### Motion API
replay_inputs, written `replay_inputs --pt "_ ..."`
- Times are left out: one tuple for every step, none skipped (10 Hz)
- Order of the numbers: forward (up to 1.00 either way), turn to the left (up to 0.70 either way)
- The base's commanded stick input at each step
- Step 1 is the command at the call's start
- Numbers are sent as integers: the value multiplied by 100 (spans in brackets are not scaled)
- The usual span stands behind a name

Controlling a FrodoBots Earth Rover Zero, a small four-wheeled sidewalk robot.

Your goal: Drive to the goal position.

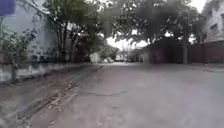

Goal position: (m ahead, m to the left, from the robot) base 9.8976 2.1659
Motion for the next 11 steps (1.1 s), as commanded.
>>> replay_inputs --pt "100 0" --pt "100 0" --pt "100 0" --pt "100 0" --pt "100 0" --pt "100 0" --pt "100 0" --pt "100 0" --pt "100 0" --pt "100 0" --pt "100 -16"
